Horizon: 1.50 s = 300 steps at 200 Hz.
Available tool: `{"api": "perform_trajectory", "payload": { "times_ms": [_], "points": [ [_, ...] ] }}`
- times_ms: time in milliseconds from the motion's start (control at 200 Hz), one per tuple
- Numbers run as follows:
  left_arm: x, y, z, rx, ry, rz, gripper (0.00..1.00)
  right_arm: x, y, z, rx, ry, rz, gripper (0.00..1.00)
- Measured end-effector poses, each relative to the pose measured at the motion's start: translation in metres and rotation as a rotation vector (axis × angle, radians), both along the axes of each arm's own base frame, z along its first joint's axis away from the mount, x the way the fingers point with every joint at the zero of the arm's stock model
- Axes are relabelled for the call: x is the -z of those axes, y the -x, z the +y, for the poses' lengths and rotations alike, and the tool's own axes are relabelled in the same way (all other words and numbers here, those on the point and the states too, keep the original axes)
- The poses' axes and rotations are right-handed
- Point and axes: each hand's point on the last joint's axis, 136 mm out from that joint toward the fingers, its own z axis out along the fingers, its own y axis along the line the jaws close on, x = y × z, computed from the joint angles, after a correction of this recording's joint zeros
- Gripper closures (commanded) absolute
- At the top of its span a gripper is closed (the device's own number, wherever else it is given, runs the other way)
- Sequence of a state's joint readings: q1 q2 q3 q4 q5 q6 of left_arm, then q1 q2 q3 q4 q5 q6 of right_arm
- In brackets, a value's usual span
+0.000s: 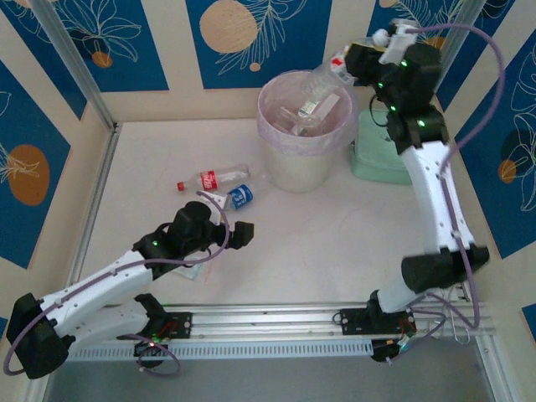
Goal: Put the plastic bottles in the bin
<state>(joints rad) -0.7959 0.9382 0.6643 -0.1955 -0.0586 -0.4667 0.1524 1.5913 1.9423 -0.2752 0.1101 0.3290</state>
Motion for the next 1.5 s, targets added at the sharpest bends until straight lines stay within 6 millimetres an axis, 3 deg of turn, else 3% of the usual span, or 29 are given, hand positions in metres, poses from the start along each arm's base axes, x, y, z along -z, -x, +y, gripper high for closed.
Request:
{"api": "perform_trajectory", "payload": {
  "times_ms": [190, 455, 655, 785, 930, 1031, 1146, 1331, 1406, 1501],
  "points": [
    [0.001, 0.003, 0.005, -0.006, -0.011, 0.005, 0.01, 0.030, -0.060, 0.040, -0.127, 0.078, 0.036, 0.74],
    [0.002, 0.004, 0.005, -0.008, -0.010, 0.010, 0.00, 0.064, -0.107, 0.065, -0.225, 0.105, 0.098, 0.69],
    [0.003, 0.004, 0.006, -0.008, -0.016, 0.014, 0.01, 0.112, -0.120, 0.075, -0.261, 0.109, 0.221, 0.59],
    [0.005, 0.004, 0.007, -0.011, -0.022, 0.017, 0.01, 0.130, -0.119, 0.082, -0.310, 0.084, 0.285, 0.51],
    [0.005, 0.005, 0.008, -0.011, -0.024, 0.020, 0.01, 0.131, -0.112, 0.081, -0.359, 0.008, 0.332, 0.18],
    [0.001, 0.006, 0.009, -0.011, -0.015, 0.010, 0.00, 0.131, -0.113, 0.068, -0.334, 0.002, 0.347, 0.07],
    [0.000, 0.006, 0.009, -0.011, -0.013, 0.009, 0.01, 0.124, -0.109, 0.051, -0.295, 0.007, 0.349, 0.08],
    [0.001, 0.006, 0.009, -0.011, -0.014, 0.010, 0.01, 0.095, -0.098, 0.033, -0.229, 0.037, 0.298, 0.28],
    [0.002, 0.005, 0.008, -0.011, -0.017, 0.013, 0.01, 0.082, -0.092, 0.039, -0.218, 0.074, 0.258, 0.38],
    [0.005, 0.005, 0.007, -0.011, -0.024, 0.020, 0.01, 0.074, -0.087, 0.064, -0.232, 0.138, 0.207, 0.47]
  ]
}}
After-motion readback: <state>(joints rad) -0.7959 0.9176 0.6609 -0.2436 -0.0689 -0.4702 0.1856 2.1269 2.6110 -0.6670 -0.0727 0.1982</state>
